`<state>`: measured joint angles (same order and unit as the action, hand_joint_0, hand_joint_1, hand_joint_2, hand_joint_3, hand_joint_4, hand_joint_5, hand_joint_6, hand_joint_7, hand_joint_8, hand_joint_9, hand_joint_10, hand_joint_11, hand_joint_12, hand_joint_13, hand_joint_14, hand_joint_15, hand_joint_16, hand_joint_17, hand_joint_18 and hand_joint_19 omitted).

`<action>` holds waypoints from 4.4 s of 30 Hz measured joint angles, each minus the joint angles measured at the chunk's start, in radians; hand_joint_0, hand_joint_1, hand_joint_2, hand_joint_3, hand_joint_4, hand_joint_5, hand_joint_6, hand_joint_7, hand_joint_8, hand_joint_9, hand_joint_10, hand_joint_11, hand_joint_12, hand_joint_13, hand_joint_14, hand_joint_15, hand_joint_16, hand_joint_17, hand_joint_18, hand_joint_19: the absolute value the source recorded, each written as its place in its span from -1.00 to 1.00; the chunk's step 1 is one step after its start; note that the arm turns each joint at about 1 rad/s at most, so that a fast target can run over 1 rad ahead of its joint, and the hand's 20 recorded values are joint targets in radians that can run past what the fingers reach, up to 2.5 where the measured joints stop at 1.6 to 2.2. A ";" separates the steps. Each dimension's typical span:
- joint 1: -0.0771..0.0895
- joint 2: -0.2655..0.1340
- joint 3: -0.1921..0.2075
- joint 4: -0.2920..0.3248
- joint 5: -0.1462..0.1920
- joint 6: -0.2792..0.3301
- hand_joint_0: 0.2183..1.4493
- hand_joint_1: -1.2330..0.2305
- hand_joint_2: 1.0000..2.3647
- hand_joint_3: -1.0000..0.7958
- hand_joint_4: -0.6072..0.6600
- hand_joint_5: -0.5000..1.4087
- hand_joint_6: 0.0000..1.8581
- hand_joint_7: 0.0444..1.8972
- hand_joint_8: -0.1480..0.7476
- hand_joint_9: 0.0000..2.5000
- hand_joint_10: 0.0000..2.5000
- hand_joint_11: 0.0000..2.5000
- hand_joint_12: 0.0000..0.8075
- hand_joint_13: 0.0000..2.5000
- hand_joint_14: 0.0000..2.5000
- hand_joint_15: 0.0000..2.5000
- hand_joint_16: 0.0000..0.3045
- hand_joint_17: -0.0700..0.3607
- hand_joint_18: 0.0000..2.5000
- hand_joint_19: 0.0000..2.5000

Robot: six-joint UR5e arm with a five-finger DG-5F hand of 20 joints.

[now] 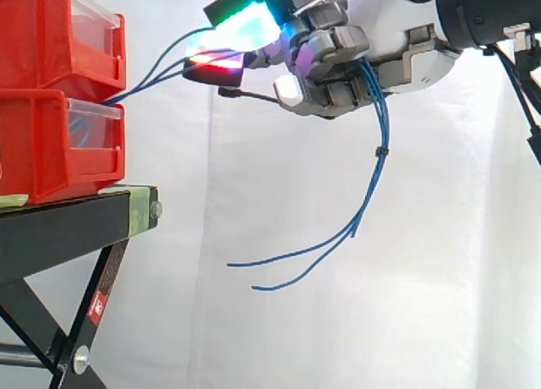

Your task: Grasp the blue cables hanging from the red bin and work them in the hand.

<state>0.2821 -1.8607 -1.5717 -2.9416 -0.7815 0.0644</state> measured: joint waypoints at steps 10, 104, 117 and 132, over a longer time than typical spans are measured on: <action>0.000 0.000 0.000 0.000 0.000 0.000 0.09 -0.20 -0.97 -0.18 0.39 -0.13 -1.00 0.41 0.40 -0.47 1.00 1.00 0.36 -0.24 1.00 0.41 -0.63 -0.09 0.00 -0.46; 0.016 0.000 0.000 -0.001 0.001 0.087 -0.04 -0.21 -0.98 -0.42 0.42 -0.13 -0.89 0.39 0.35 -0.50 1.00 1.00 0.21 -0.29 1.00 0.43 -0.62 -0.07 -0.01 -0.52; 0.017 0.000 0.000 -0.001 0.001 0.088 0.11 -0.25 -0.97 -0.24 0.39 -0.13 -0.75 0.36 0.36 -0.47 1.00 1.00 0.19 -0.27 1.00 0.46 -0.66 -0.13 0.02 -0.44; 0.016 0.000 0.000 0.000 0.001 0.088 -0.06 -0.23 -0.99 -0.79 0.40 -0.14 -0.77 0.37 0.36 -0.47 1.00 1.00 0.19 -0.27 1.00 0.45 -0.65 -0.11 0.02 -0.45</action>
<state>0.2980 -1.8606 -1.5715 -2.9419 -0.7808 0.1521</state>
